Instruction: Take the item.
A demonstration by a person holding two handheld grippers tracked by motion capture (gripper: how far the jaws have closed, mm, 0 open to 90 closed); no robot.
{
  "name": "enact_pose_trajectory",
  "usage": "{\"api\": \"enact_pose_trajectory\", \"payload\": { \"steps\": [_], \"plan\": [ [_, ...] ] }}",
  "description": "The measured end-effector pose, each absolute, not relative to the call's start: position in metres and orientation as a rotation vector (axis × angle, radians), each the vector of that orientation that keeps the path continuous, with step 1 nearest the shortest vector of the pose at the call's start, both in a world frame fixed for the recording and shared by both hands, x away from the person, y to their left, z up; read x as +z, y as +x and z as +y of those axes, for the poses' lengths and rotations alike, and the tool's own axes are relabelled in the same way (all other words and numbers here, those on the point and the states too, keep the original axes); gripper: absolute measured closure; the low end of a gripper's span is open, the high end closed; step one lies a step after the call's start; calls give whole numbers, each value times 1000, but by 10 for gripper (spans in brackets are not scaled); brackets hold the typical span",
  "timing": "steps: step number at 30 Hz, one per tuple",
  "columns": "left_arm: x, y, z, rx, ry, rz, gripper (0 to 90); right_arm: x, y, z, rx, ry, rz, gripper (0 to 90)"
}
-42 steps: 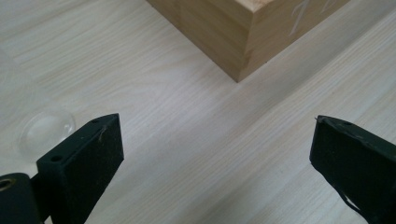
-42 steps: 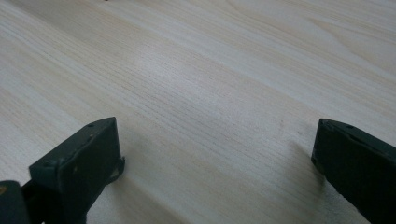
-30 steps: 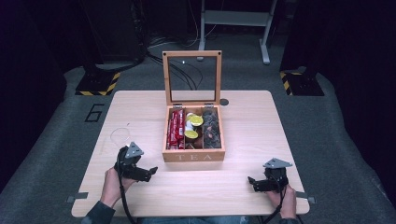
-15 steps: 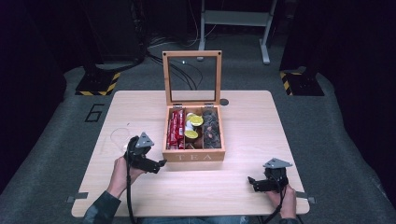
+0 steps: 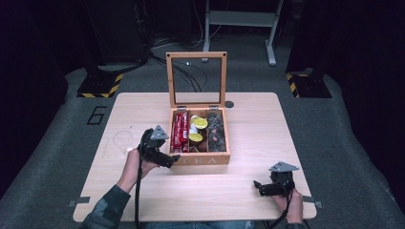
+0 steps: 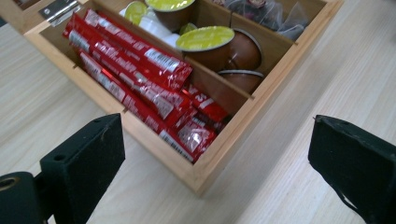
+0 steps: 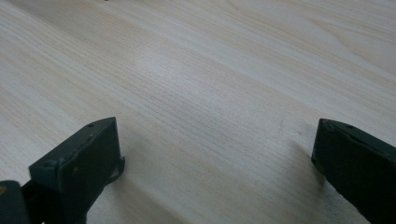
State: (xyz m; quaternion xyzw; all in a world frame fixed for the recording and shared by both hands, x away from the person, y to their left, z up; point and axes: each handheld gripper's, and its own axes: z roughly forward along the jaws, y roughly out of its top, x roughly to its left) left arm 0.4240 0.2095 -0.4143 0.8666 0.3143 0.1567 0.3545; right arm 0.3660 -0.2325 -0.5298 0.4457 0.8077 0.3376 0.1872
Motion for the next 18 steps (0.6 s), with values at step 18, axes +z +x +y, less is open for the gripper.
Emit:
{"api": "enact_pose_trajectory", "payload": {
  "steps": [18],
  "plan": [
    [-397,456,166,360,2263,724,46,-530,366,-233,951,1249,2273,5]
  ]
}}
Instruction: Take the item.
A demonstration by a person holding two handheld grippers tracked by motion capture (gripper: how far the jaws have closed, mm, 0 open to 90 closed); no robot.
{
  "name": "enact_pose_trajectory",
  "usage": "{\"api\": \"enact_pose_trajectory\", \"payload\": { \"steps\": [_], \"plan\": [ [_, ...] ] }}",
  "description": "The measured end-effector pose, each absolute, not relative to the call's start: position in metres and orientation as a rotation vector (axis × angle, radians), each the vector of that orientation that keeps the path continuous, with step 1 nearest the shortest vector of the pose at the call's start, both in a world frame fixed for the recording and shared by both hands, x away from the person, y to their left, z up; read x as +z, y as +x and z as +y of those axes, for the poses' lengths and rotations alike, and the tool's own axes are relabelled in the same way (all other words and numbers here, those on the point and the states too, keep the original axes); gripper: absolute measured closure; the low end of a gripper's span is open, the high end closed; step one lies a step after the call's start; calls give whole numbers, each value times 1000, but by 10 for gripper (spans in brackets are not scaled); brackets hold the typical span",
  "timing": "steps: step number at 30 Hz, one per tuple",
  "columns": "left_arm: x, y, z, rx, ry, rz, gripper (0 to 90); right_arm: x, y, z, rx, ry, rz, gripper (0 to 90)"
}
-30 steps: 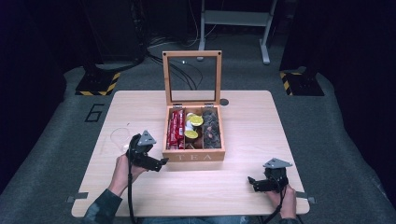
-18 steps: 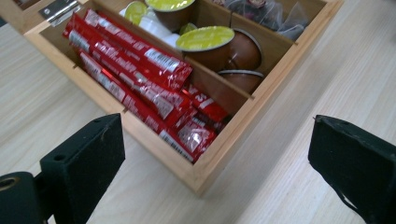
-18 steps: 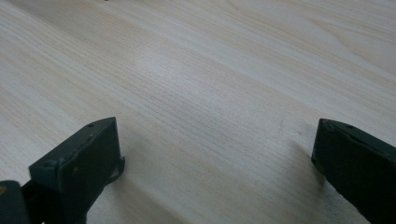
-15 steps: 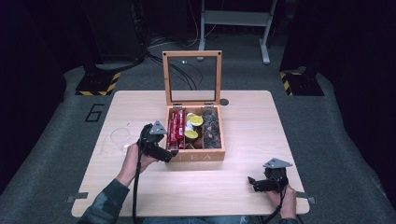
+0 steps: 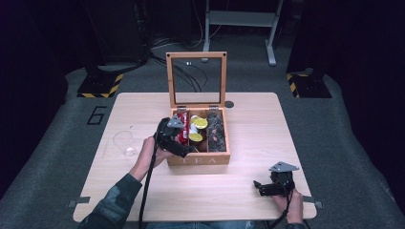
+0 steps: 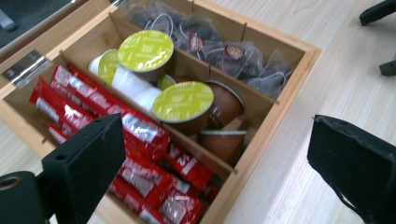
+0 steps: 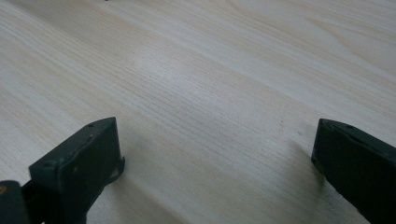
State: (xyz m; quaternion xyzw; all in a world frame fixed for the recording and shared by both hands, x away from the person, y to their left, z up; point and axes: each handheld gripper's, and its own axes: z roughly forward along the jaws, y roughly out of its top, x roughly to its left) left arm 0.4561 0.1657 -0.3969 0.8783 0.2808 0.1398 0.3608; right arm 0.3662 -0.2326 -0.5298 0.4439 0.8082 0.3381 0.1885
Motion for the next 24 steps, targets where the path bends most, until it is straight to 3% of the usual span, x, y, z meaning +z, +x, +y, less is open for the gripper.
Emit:
{"api": "enact_pose_trajectory", "payload": {
  "steps": [24],
  "plan": [
    [-400,495,105,278,2307,643,139,-530,366,-233,950,1252,2275,6]
  ]
}}
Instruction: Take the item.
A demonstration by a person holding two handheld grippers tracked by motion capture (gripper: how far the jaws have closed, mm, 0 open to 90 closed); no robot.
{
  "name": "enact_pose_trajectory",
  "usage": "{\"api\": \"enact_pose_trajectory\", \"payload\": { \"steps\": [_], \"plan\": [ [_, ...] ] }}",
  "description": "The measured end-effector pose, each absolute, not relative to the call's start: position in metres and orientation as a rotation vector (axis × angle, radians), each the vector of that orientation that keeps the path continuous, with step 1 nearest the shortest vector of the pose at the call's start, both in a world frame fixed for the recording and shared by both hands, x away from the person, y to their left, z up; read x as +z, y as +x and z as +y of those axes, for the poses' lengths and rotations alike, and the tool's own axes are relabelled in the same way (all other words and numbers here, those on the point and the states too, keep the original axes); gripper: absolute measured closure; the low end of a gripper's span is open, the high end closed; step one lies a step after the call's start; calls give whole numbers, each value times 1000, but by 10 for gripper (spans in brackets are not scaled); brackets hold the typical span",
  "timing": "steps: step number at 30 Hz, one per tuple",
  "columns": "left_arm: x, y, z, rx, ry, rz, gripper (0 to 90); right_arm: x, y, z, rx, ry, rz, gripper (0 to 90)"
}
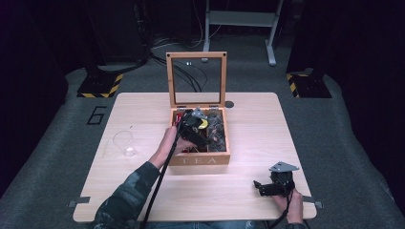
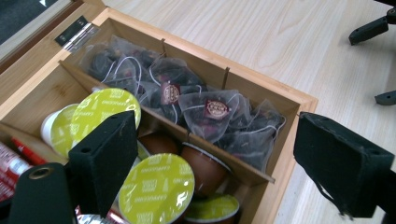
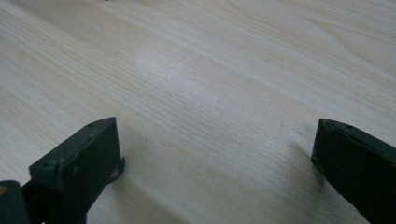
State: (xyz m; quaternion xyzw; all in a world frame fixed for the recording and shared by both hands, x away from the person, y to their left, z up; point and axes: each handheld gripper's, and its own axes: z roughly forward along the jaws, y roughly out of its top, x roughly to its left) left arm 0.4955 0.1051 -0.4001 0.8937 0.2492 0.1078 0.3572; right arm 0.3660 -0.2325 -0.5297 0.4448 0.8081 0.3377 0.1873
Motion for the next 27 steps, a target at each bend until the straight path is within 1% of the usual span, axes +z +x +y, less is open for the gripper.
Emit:
{"api": "enact_pose_trajectory", "payload": {
  "steps": [5,7,16,20,24,26,27],
  "plan": [
    [-405,501,92,262,2335,625,168,-530,366,-233,950,1252,2275,6],
    [-407,503,87,266,2340,620,195,-530,366,-233,950,1252,2274,6],
    [-421,512,74,234,2398,610,348,-530,366,-233,950,1253,2275,6],
    [-427,515,69,237,2421,622,435,-530,366,-233,950,1252,2275,6],
    [-431,517,65,235,2438,628,503,-529,366,-232,963,1265,2271,6],
    [-432,517,63,235,2447,628,521,-529,366,-232,963,1265,2271,6],
    [-433,517,63,236,2455,625,547,-529,366,-232,962,1265,2271,6]
  ]
}}
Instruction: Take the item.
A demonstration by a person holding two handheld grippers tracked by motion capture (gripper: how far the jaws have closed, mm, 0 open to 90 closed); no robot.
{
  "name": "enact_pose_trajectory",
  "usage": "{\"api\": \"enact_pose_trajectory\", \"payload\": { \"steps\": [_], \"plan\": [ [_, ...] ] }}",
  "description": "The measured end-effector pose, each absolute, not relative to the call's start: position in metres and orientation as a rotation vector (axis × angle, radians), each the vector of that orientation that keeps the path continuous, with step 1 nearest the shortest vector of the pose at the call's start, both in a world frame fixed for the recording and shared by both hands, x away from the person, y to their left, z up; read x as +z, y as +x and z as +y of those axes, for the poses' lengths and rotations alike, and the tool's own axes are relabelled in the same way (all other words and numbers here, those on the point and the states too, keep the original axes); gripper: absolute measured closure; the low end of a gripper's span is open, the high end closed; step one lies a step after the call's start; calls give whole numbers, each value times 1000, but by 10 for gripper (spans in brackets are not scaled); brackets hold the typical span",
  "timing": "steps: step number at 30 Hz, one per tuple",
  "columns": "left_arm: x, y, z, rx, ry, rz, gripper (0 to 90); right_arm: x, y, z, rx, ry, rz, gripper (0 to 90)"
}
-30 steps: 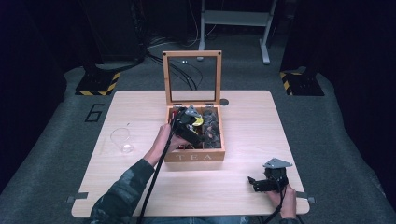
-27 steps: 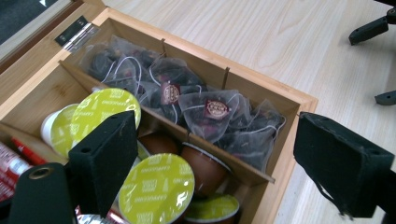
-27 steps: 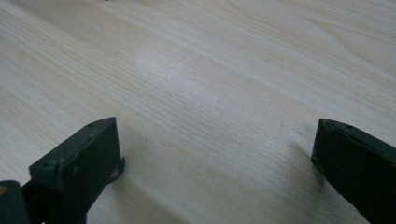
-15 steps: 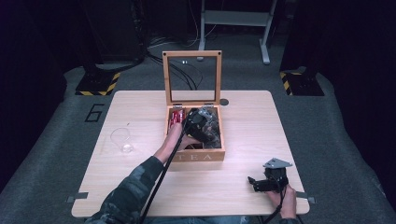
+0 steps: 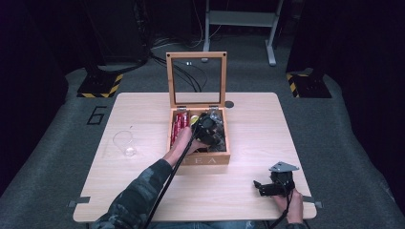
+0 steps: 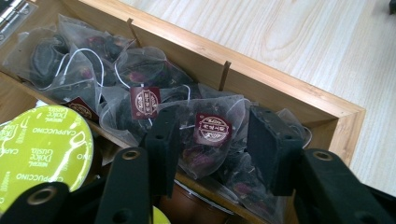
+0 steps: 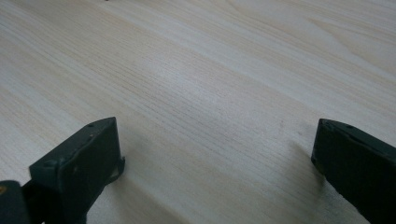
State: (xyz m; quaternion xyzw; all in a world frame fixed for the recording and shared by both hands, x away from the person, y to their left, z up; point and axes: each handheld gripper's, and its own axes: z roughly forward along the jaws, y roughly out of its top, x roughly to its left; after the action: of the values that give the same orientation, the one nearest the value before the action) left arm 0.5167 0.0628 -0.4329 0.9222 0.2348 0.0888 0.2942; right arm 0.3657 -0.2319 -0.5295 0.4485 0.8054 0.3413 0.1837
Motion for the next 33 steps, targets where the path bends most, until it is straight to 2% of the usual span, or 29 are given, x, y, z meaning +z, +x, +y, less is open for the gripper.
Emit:
{"api": "enact_pose_trajectory", "payload": {
  "steps": [8,14,19,21,33],
  "plan": [
    [-440,518,57,219,2495,628,602,-529,366,-232,963,1265,2271,6],
    [-442,516,53,241,2513,634,701,-529,366,-232,963,1264,2271,6],
    [-443,514,51,263,2529,636,722,-529,366,-232,963,1264,2271,6],
    [-442,514,51,263,2520,630,820,-529,366,-232,963,1264,2271,6],
    [-436,512,54,262,2492,617,865,-529,366,-232,963,1263,2271,7]
  ]
}}
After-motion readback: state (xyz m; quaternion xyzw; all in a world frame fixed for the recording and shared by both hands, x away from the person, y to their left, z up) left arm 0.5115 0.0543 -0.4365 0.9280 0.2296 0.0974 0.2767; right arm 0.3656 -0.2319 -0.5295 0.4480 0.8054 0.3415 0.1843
